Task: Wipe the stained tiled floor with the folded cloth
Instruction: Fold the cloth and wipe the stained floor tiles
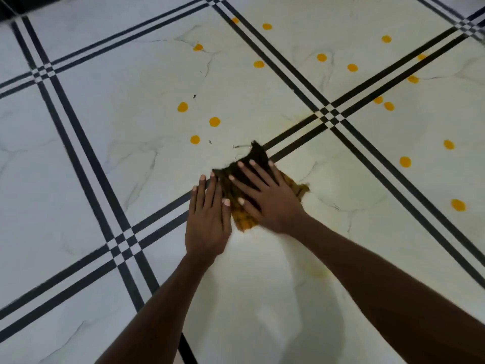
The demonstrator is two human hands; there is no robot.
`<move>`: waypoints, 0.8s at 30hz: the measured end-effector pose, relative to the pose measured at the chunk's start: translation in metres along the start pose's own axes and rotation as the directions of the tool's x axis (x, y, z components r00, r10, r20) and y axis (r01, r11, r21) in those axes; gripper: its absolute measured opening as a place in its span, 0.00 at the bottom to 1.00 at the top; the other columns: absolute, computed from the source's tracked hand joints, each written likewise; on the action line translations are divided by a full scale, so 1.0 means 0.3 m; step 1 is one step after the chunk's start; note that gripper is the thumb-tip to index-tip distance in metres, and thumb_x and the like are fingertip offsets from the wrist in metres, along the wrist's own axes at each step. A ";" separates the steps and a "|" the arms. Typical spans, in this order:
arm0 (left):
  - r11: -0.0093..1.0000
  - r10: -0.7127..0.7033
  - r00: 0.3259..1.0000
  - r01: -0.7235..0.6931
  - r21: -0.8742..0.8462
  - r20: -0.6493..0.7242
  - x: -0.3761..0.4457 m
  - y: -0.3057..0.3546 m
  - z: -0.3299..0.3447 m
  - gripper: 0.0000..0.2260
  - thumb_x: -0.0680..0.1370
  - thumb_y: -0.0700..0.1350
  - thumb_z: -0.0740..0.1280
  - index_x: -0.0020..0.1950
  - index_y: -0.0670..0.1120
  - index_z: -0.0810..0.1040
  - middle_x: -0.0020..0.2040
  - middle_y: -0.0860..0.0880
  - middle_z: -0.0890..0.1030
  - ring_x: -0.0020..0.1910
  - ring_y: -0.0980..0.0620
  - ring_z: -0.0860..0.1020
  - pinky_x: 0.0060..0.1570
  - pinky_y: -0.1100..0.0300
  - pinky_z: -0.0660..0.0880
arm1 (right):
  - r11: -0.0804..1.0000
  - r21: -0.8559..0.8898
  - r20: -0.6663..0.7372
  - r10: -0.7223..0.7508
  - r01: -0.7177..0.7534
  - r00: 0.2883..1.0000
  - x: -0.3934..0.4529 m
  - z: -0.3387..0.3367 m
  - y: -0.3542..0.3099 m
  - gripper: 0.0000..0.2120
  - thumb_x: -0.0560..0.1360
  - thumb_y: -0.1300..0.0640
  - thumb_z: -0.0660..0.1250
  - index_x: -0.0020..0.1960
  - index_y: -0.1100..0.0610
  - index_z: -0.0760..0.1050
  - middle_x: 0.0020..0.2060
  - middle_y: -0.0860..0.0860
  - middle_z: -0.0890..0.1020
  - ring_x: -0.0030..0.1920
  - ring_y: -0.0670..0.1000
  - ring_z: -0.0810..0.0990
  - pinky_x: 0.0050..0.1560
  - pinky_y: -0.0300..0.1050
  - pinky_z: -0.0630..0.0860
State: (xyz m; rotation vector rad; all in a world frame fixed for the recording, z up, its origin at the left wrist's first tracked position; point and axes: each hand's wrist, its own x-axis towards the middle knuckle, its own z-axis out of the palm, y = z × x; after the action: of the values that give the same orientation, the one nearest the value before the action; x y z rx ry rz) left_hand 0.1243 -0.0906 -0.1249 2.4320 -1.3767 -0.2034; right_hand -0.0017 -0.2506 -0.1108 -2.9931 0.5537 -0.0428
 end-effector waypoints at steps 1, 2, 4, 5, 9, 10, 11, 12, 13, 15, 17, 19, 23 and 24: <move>1.000 -0.008 1.000 0.008 0.002 0.007 -0.002 -0.001 -0.003 0.25 0.88 0.51 0.47 0.85 0.45 0.52 0.85 0.48 0.52 0.85 0.50 0.45 0.83 0.47 0.50 | 0.996 0.019 -0.001 0.091 -0.091 0.996 -0.101 -0.001 0.031 0.28 0.86 0.41 0.48 0.85 0.43 0.50 0.85 0.50 0.52 0.85 0.54 0.46 0.83 0.65 0.47; 1.000 -0.019 1.000 0.019 0.006 0.010 -0.001 0.002 -0.007 0.26 0.88 0.52 0.47 0.85 0.46 0.51 0.86 0.49 0.51 0.85 0.51 0.45 0.83 0.47 0.50 | 0.967 0.044 -0.023 0.253 -0.252 0.967 -0.208 -0.013 0.073 0.28 0.86 0.41 0.48 0.85 0.44 0.50 0.85 0.50 0.52 0.85 0.54 0.46 0.82 0.66 0.49; 0.999 -0.030 0.999 0.030 0.017 0.012 0.003 0.005 -0.006 0.26 0.87 0.52 0.46 0.85 0.46 0.50 0.86 0.49 0.51 0.85 0.50 0.45 0.83 0.47 0.51 | 0.804 0.104 -0.040 0.591 -0.585 0.805 -0.436 -0.040 0.115 0.29 0.86 0.42 0.48 0.85 0.46 0.51 0.85 0.52 0.51 0.85 0.56 0.46 0.80 0.68 0.52; 0.999 -0.033 0.999 0.033 0.018 0.013 0.001 0.008 -0.003 0.26 0.87 0.52 0.45 0.85 0.46 0.51 0.86 0.49 0.52 0.85 0.50 0.46 0.83 0.46 0.51 | 0.724 0.112 -0.032 0.687 -0.680 0.726 -0.530 -0.047 0.071 0.29 0.85 0.42 0.48 0.85 0.48 0.52 0.85 0.54 0.51 0.85 0.58 0.46 0.80 0.69 0.52; 1.000 -0.025 1.000 0.025 0.010 0.008 -0.001 0.007 0.003 0.26 0.87 0.51 0.46 0.85 0.45 0.52 0.85 0.48 0.52 0.85 0.49 0.46 0.83 0.46 0.50 | 0.839 0.126 0.053 0.528 -0.530 0.848 -0.594 -0.025 -0.277 0.30 0.84 0.43 0.54 0.84 0.47 0.54 0.85 0.56 0.50 0.85 0.60 0.45 0.81 0.68 0.50; 1.000 -0.022 1.000 0.022 0.013 0.004 -0.002 0.005 0.003 0.26 0.87 0.51 0.46 0.85 0.46 0.52 0.85 0.48 0.52 0.85 0.49 0.46 0.83 0.46 0.50 | 0.894 0.151 0.054 0.419 -0.422 0.906 -0.533 -0.018 -0.292 0.30 0.85 0.42 0.54 0.84 0.46 0.54 0.85 0.54 0.50 0.85 0.59 0.45 0.82 0.68 0.49; 1.000 -0.019 1.000 0.019 0.012 0.000 -0.001 0.001 0.003 0.25 0.87 0.51 0.46 0.85 0.46 0.52 0.85 0.48 0.52 0.85 0.49 0.46 0.83 0.46 0.50 | 0.934 0.164 0.036 0.317 -0.318 0.948 -0.447 -0.010 -0.260 0.29 0.85 0.41 0.54 0.84 0.45 0.53 0.85 0.53 0.50 0.85 0.58 0.44 0.82 0.68 0.48; 1.000 -0.014 1.000 0.014 0.008 0.001 0.002 -0.002 0.003 0.25 0.87 0.51 0.46 0.85 0.46 0.52 0.85 0.48 0.53 0.85 0.49 0.46 0.83 0.47 0.50 | 0.959 0.155 0.019 0.237 -0.237 0.971 -0.353 0.001 -0.200 0.29 0.85 0.40 0.53 0.84 0.44 0.53 0.85 0.52 0.51 0.85 0.57 0.44 0.82 0.67 0.47; 1.000 -0.012 1.000 0.012 0.001 0.000 0.001 -0.005 0.002 0.25 0.87 0.51 0.47 0.85 0.46 0.52 0.85 0.48 0.53 0.85 0.49 0.46 0.83 0.47 0.49 | 0.969 0.134 0.020 0.208 -0.209 0.978 -0.267 0.010 -0.122 0.29 0.85 0.39 0.51 0.84 0.43 0.53 0.85 0.51 0.51 0.85 0.56 0.44 0.81 0.67 0.47; 1.000 -0.010 1.000 0.010 0.003 -0.009 -0.002 -0.009 0.006 0.25 0.87 0.51 0.47 0.85 0.46 0.52 0.85 0.48 0.53 0.85 0.49 0.46 0.83 0.48 0.49 | 0.949 0.081 0.018 0.304 -0.305 0.952 -0.160 0.012 0.076 0.29 0.85 0.38 0.48 0.84 0.43 0.52 0.85 0.51 0.53 0.85 0.57 0.48 0.81 0.68 0.50; 1.000 -0.005 1.000 0.006 0.016 -0.021 -0.001 -0.007 0.006 0.25 0.88 0.51 0.47 0.85 0.46 0.53 0.85 0.48 0.53 0.85 0.49 0.47 0.83 0.47 0.50 | 0.866 0.083 -0.049 0.498 -0.493 0.866 -0.190 0.002 0.225 0.30 0.85 0.37 0.48 0.84 0.45 0.53 0.85 0.53 0.55 0.85 0.58 0.50 0.81 0.67 0.51; 1.000 -0.014 1.000 0.014 0.020 -0.025 -0.002 -0.003 0.003 0.25 0.88 0.50 0.47 0.85 0.45 0.53 0.85 0.48 0.54 0.85 0.48 0.48 0.83 0.46 0.51 | 0.769 0.114 -0.092 0.638 -0.629 0.764 -0.300 -0.008 0.233 0.30 0.85 0.39 0.47 0.85 0.47 0.53 0.84 0.54 0.55 0.85 0.59 0.50 0.82 0.67 0.49; 0.999 -0.025 1.000 0.025 0.039 -0.013 0.000 0.005 0.003 0.25 0.88 0.51 0.47 0.85 0.45 0.52 0.85 0.48 0.53 0.85 0.48 0.48 0.82 0.46 0.52 | 0.836 0.053 -0.003 0.547 -0.546 0.837 -0.429 -0.008 0.068 0.30 0.85 0.40 0.48 0.85 0.47 0.51 0.85 0.55 0.50 0.85 0.59 0.46 0.82 0.66 0.44; 0.999 -0.026 1.000 0.026 0.042 -0.010 0.002 0.003 0.006 0.25 0.87 0.51 0.46 0.85 0.45 0.52 0.85 0.48 0.52 0.85 0.48 0.47 0.83 0.46 0.51 | 0.894 0.065 0.034 0.442 -0.443 0.897 -0.399 -0.017 0.090 0.30 0.85 0.39 0.48 0.85 0.46 0.51 0.85 0.54 0.51 0.85 0.58 0.46 0.82 0.67 0.44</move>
State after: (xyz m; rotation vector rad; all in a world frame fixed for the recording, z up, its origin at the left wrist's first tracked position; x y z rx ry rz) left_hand 0.1233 -0.0920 -0.1260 2.4829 -1.3585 -0.1707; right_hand -0.1231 -0.2334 -0.1097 -2.7182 1.1881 0.0002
